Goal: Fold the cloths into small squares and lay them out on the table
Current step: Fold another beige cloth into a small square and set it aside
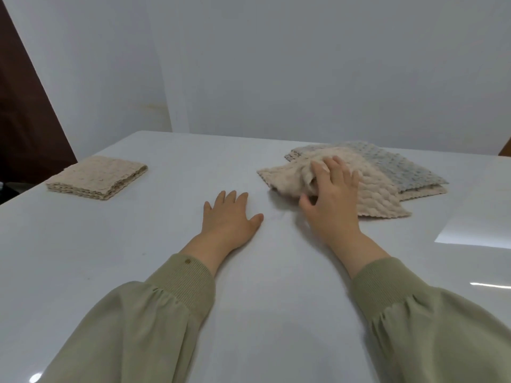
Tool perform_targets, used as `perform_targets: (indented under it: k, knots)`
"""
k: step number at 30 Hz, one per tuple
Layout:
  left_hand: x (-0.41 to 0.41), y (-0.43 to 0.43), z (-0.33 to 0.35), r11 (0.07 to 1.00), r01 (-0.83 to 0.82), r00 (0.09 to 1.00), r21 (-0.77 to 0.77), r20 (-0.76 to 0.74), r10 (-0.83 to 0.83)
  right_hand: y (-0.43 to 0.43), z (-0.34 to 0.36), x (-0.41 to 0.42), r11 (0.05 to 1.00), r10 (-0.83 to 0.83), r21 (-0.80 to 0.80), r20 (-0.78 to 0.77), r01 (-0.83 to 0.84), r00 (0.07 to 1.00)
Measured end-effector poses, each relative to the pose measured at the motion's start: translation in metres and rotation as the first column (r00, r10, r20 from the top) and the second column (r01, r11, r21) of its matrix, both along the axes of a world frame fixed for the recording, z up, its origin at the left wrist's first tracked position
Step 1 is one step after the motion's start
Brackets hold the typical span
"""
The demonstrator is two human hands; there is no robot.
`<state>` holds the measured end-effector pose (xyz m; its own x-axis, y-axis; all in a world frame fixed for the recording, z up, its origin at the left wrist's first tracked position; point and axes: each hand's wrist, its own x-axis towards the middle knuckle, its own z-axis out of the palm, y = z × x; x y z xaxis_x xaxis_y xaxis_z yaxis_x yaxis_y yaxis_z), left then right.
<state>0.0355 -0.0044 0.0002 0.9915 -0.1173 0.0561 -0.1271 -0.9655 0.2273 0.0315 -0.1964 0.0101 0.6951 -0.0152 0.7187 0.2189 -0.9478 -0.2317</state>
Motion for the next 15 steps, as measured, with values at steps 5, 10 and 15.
perform_targets:
  k: [5, 10, 15]
  knots:
    - [0.001, 0.000, -0.002, 1.000, 0.007, 1.000, -0.003, -0.009, -0.007, -0.020, -0.007, 0.009, 0.960, -0.276, -0.134, -0.567, 0.244, 0.776]
    - [0.004, 0.003, 0.001, 0.945, -0.027, 0.995, -0.325, 0.085, 0.058, -0.007, 0.000, 0.000, 0.998, -0.063, -0.039, -0.436, 0.051, 0.898]
    - [0.003, 0.018, 0.012, 0.659, -0.083, 0.948, -0.747, 0.145, 0.284, 0.026, 0.006, -0.026, 0.938, 0.346, 0.076, -0.257, -0.338, 0.903]
